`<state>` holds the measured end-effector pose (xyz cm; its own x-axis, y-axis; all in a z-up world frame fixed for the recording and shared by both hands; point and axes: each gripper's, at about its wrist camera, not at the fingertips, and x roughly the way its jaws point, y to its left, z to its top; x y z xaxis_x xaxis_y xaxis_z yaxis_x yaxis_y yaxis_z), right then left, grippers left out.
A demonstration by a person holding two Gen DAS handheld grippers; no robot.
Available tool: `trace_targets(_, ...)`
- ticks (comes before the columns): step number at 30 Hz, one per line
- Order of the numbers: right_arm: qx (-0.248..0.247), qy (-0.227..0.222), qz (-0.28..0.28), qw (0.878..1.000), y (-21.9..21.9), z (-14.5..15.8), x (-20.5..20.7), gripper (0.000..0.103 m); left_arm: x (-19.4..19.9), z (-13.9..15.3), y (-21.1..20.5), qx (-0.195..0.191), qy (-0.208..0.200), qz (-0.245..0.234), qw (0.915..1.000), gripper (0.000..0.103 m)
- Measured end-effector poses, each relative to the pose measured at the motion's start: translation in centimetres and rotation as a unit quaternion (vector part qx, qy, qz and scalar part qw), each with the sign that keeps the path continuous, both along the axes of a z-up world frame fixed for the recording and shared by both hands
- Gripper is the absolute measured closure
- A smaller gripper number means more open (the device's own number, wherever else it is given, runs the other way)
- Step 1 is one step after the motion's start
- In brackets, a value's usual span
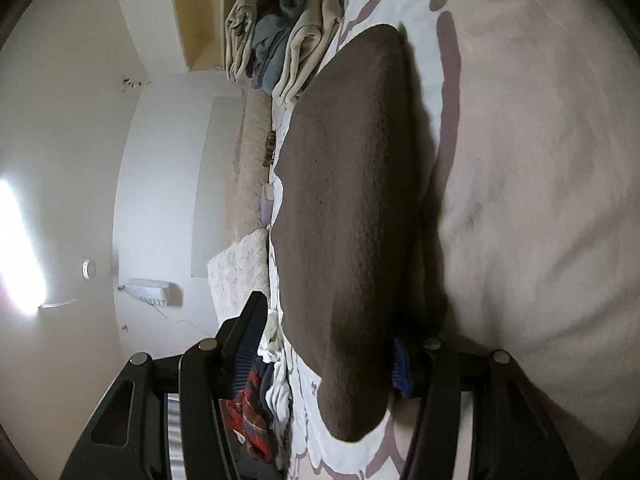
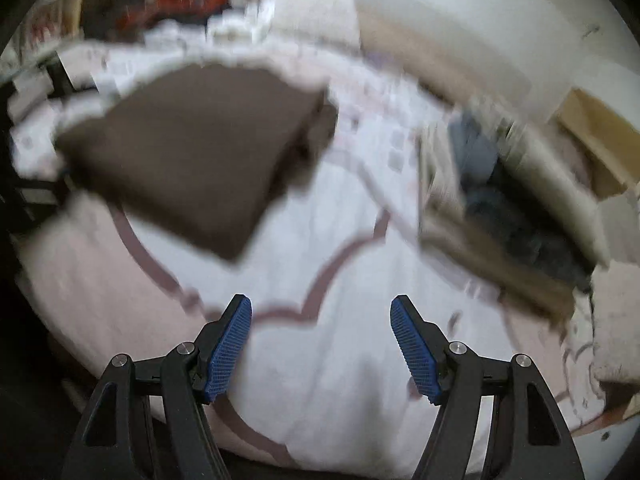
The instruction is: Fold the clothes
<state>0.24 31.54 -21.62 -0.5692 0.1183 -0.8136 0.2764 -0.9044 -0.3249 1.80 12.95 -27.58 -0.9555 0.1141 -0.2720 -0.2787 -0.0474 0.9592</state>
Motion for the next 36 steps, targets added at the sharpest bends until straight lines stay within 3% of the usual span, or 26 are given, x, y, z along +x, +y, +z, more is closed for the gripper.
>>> trace_targets(6, -0.036, 0.012, 0.02, 0.999, 1.8, -1.4, -0.1, 0.029, -1.4, 0.5, -0.2, 0.031, -0.025, 0.012, 0.9991, 0.049)
trace_targets(10, -0.014, -0.012, 0.027, 0.999, 1.1, -1.8, -1.0, 0.029, -1.9, 0.7, 0.3, 0.037, -0.04, 0.025, 0.9982, 0.049)
trace_targets(12, -0.015, -0.043, 0.0, 0.999, 0.8, -1.9, -2.5, 0.021, -2.1, 0.6, 0.4, 0.041, -0.041, 0.03, 0.9979, 0.049)
trace_targets(16, -0.01, -0.067, -0.001, 0.998, 1.3, -2.5, -3.8, 0.014, -1.9, 0.3, 0.4, 0.055, -0.044, 0.033, 0.997, 0.05)
trace_targets(18, 0.016, -0.059, 0.018, 0.998, 0.6, -2.2, -3.7, 0.014, -2.1, 0.4, 0.3, 0.067, -0.054, 0.036, 0.9957, 0.05)
trace_targets(20, 0.104, -0.001, 0.076, 0.992, -1.8, -1.7, -2.2, 0.014, -2.4, 0.7, 0.1, 0.084, -0.063, 0.036, 0.9938, 0.05)
trace_targets(22, 0.202, 0.073, 0.146, 0.966, -4.5, -1.4, -0.2, 0.014, -2.7, 1.3, -0.4, 0.116, -0.076, 0.039, 0.9896, 0.05)
trace_targets(24, 0.261, 0.143, 0.219, 0.929, -6.7, -1.8, 1.8, 0.014, -3.2, 2.0, -1.0, 0.156, -0.099, 0.043, 0.9819, 0.05)
trace_targets(25, 0.287, 0.174, 0.252, 0.908, -7.7, -2.0, 2.7, 0.014, -3.3, 2.3, -1.2, 0.173, -0.115, 0.042, 0.9772, 0.061)
trace_targets(26, 0.301, 0.184, 0.276, 0.894, -8.4, -2.4, 3.0, 0.014, -3.5, 2.5, -1.4, 0.188, -0.131, 0.04, 0.9725, 0.079)
trace_targets(29, 0.34, 0.211, 0.338, 0.852, -10.2, -3.7, 3.4, 0.014, -3.6, 2.3, -1.3, 0.195, -0.154, 0.035, 0.9681, 0.081)
trace_targets(30, 0.353, 0.219, 0.355, 0.837, -10.9, -4.2, 3.0, 0.014, -4.0, 2.8, -1.5, 0.211, -0.176, 0.037, 0.9608, 0.081)
trace_targets(33, 0.379, 0.243, 0.386, 0.805, -12.4, -5.3, 2.5, 0.014, -5.3, 4.2, -2.2, 0.259, -0.241, 0.043, 0.9344, 0.081)
trace_targets(35, 0.385, 0.26, 0.401, 0.789, -13.8, -5.9, 2.1, 0.014, -6.8, 5.4, -3.0, 0.307, -0.307, 0.054, 0.8993, 0.081)
trace_targets(36, 0.386, 0.265, 0.407, 0.784, -14.4, -6.0, 2.2, 0.014, -7.6, 5.8, -3.5, 0.33, -0.343, 0.06, 0.8774, 0.081)
